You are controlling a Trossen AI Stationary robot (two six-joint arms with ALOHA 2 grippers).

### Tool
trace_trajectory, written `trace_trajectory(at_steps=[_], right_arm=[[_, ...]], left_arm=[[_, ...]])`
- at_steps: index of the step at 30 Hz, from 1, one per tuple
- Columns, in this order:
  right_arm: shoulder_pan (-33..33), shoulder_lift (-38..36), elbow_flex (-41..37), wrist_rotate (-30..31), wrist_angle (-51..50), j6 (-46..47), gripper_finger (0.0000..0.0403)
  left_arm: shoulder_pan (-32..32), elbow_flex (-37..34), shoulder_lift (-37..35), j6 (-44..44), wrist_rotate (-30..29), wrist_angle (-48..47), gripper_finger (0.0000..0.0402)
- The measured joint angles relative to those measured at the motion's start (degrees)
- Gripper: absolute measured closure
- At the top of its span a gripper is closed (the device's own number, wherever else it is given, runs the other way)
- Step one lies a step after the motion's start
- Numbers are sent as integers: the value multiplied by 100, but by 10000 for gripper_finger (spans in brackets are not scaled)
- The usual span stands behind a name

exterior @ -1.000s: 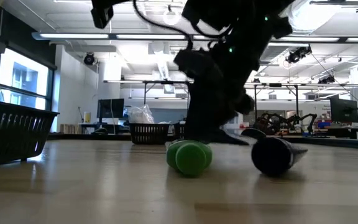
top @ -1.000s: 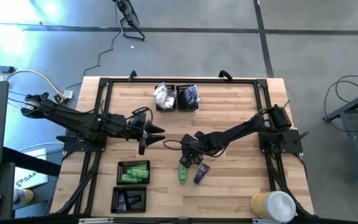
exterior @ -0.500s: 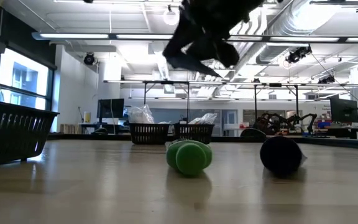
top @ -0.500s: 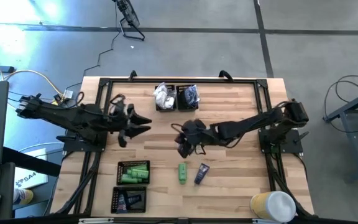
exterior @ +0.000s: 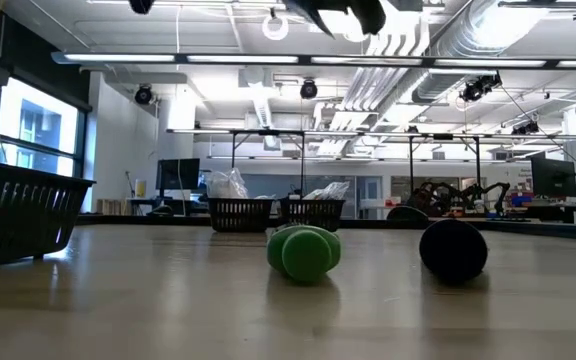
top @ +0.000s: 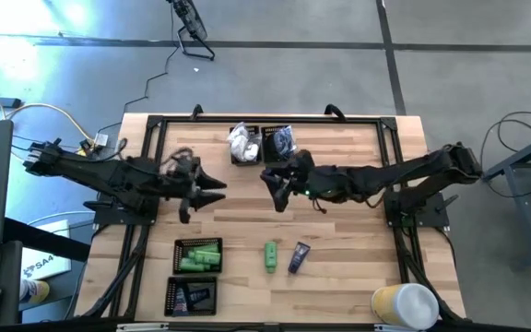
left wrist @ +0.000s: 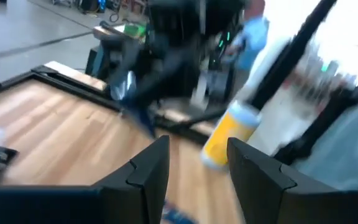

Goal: Pick & Place Travel size toiletries
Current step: Put the dark blue shave cream into the bottom left basket

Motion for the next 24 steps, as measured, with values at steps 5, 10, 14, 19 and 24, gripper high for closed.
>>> trace_trajectory(at_steps=[5, 10, 14, 19, 24], right_arm=[[-2, -114, -8, 108, 200, -114, 279], [0, -124, -2, 134, 380, -48, 276], [0, -124, -2, 129, 616, -28, 279], [-10, -124, -2, 135, 832, -20, 276], [-83, -124, 3, 173, 948, -19, 278]], left_arm=[[0, 4, 488, 1032, 55, -69, 243], [0, -3, 1194, 1515, -205, -77, 243], [0, -4, 1721, 1501, -789, 240, 243], [0, -4, 2228, 1708, -1091, 1132, 243], [0, 1, 2525, 2269, -1024, 1990, 243]])
